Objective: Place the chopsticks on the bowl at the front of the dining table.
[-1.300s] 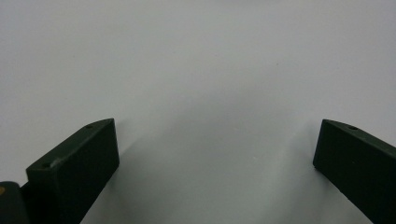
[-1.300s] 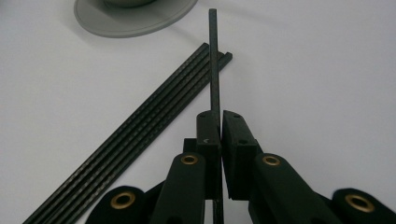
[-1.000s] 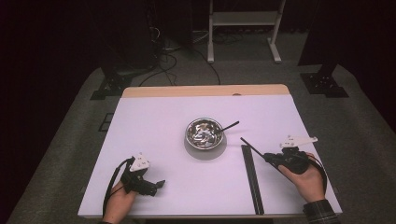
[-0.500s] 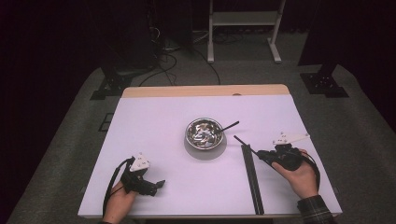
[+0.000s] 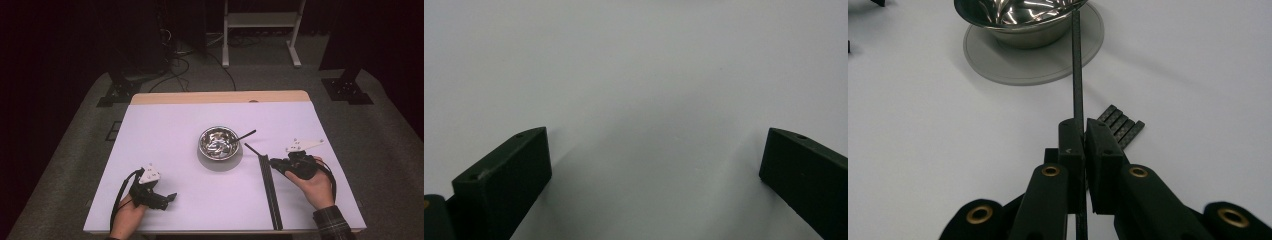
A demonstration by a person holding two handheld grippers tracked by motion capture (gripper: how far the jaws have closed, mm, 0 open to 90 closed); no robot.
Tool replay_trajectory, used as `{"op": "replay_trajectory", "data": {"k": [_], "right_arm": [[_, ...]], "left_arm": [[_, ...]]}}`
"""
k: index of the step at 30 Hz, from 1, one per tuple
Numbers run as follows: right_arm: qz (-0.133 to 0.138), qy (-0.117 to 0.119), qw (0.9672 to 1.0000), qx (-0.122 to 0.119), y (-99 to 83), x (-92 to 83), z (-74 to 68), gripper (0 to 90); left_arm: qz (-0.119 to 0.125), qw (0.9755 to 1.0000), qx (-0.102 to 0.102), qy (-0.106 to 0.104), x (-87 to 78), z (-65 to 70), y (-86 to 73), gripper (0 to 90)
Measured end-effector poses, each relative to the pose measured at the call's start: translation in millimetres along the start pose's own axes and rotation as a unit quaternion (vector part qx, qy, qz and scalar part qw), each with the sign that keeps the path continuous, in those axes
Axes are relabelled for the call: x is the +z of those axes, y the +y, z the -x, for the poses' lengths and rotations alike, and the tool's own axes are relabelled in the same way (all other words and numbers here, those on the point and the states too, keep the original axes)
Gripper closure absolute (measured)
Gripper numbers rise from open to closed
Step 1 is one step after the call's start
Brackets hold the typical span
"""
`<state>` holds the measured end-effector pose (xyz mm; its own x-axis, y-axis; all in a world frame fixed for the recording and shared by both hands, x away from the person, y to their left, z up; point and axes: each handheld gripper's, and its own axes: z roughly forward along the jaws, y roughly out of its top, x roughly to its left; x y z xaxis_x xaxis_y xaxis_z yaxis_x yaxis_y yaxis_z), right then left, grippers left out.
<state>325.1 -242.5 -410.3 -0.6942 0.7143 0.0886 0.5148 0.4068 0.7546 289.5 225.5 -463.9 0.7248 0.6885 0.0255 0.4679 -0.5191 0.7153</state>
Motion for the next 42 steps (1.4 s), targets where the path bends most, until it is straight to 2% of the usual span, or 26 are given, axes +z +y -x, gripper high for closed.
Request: {"op": "replay_trajectory", "data": {"k": [10,42], "right_arm": [[0.001,0.0,1.0,0.0,3.9,2.6,-1.1,85.7],[0.007,0.01,0.9999,0.0,36.9,26.1,-7.1,85.7]], "left_arm": [[0.0,1.0,0.0,0.0,0.1,0.0,0.0,0.0],[0.0,1.0,-0.001,0.0,0.0,0.1,0.0,0.0]]}}
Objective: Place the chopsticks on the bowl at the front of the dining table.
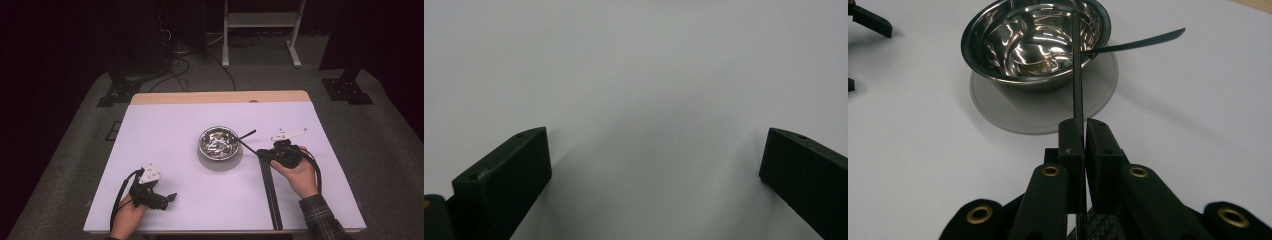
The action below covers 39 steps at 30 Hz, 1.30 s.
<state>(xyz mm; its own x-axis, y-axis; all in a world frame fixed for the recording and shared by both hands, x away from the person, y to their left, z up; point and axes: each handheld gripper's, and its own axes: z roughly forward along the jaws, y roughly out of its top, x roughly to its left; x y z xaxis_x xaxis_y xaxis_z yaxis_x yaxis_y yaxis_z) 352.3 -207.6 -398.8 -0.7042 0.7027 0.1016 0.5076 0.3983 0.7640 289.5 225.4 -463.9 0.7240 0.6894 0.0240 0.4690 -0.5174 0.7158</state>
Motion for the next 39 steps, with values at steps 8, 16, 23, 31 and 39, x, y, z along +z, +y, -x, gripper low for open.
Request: {"op": "replay_trajectory", "data": {"k": [8,16,23,31,39], "right_arm": [[-0.002,0.001,1.0,0.001,8.4,9.0,0.9,85.7],[0.0,0.006,1.0,0.006,17.2,18.2,1.2,85.7],[0.004,0.009,0.9999,0.011,23.9,24.9,2.6,85.7],[0.004,0.006,0.9999,0.009,33.3,32.0,2.8,85.7],[0.003,0.008,0.9999,0.013,42.2,41.1,1.9,85.7]], "left_arm": [[0.0,1.0,0.0,0.0,0.0,0.0,0.0,0.0],[-0.001,1.0,0.001,0.0,-0.1,-0.1,0.0,0.0],[0.0,1.0,0.001,0.0,0.0,-0.2,0.0,0.0],[0.0,1.0,0.001,0.0,0.0,-0.2,0.0,0.0],[0.0,1.0,0.001,0.0,0.0,-0.1,-0.1,0.0]]}}
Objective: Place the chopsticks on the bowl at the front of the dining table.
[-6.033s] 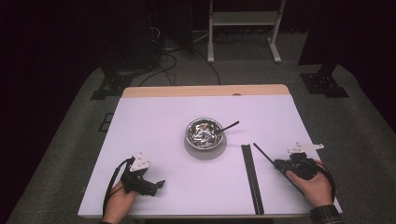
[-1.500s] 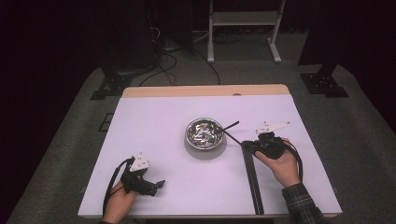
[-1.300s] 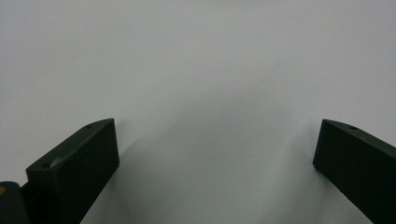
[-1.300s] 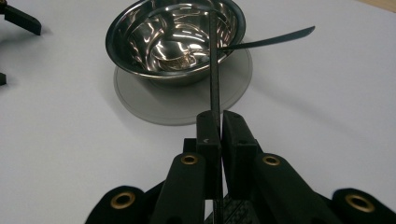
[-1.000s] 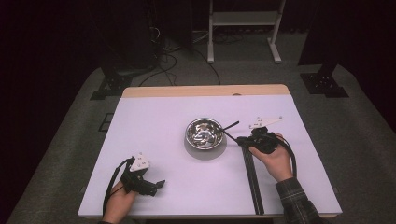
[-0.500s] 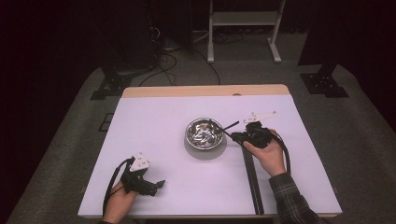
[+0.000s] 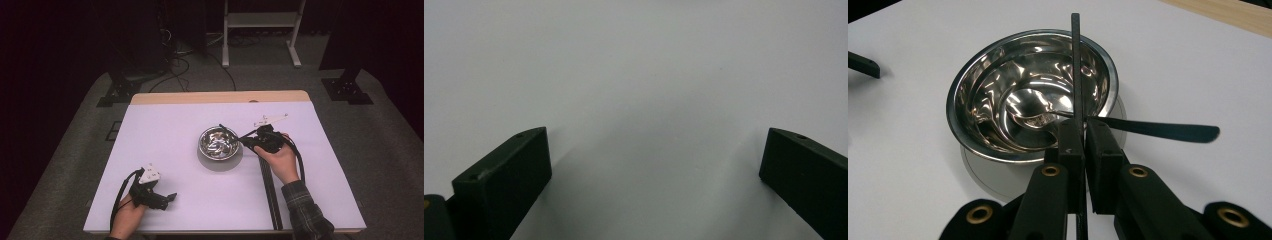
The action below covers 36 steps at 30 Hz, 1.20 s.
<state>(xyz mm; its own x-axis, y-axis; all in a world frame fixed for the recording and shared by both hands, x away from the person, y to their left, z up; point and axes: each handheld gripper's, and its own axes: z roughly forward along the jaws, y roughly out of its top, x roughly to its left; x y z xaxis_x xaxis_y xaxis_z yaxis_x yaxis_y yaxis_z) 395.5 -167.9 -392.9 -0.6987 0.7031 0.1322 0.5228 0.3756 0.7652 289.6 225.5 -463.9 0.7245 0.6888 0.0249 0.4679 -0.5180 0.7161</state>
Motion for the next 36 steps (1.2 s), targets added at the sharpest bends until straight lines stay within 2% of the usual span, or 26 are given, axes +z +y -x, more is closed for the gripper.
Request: {"op": "replay_trajectory", "data": {"k": [18,30,36], "right_arm": [[0.002,0.008,1.0,0.001,19.3,23.3,-4.4,85.7],[-0.005,0.004,0.9999,0.014,27.7,42.4,-4.3,85.7],[-0.01,0.002,0.9999,0.011,31.2,51.3,-4.6,85.7]], "left_arm": [[-0.001,1.0,0.001,0.0,-0.2,-0.2,0.0,0.0],[-0.001,1.0,0.0,0.0,-0.2,0.0,0.0,0.0],[-0.001,1.0,0.0,0.0,-0.1,0.0,0.0,0.0]]}}
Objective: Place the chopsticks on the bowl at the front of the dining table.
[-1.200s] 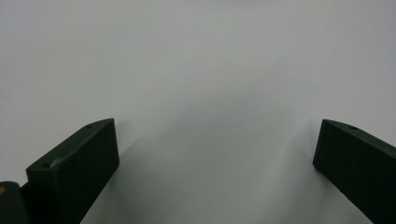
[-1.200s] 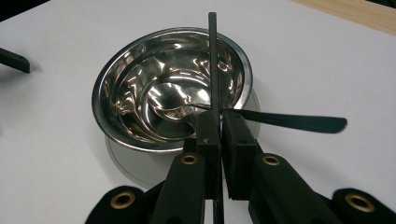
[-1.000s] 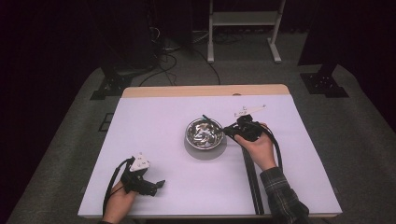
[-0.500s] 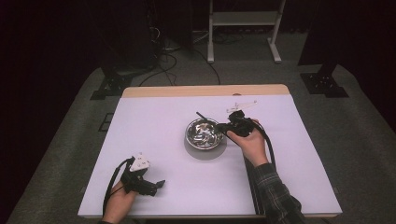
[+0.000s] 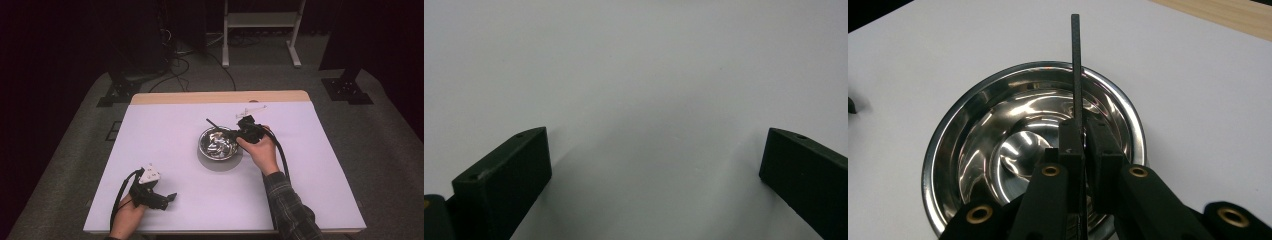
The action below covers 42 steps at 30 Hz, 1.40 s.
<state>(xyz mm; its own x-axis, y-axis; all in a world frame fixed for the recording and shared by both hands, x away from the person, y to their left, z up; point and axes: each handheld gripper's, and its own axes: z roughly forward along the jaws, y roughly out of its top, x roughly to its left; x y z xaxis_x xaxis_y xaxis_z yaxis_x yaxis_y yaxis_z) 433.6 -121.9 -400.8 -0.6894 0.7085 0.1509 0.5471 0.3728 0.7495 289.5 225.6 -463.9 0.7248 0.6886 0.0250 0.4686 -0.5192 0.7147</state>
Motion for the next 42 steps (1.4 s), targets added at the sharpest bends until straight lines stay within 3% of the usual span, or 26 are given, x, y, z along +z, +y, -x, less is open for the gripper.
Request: {"op": "replay_trajectory", "data": {"k": [13,34,42], "right_arm": [[-0.008,-0.006,1.0,-0.002,4.6,11.6,0.0,85.7],[-0.011,-0.01,0.9999,-0.004,4.2,16.0,0.7,85.2],[0.0,-0.018,0.9997,-0.014,4.3,12.5,-0.8,69.8]], "left_arm": [[0.001,1.0,-0.001,0.0,0.0,0.1,0.0,0.0],[0.001,1.0,-0.001,0.0,0.1,0.1,0.0,0.0],[0.0,1.0,0.0,0.0,0.0,0.1,0.0,0.0]]}}
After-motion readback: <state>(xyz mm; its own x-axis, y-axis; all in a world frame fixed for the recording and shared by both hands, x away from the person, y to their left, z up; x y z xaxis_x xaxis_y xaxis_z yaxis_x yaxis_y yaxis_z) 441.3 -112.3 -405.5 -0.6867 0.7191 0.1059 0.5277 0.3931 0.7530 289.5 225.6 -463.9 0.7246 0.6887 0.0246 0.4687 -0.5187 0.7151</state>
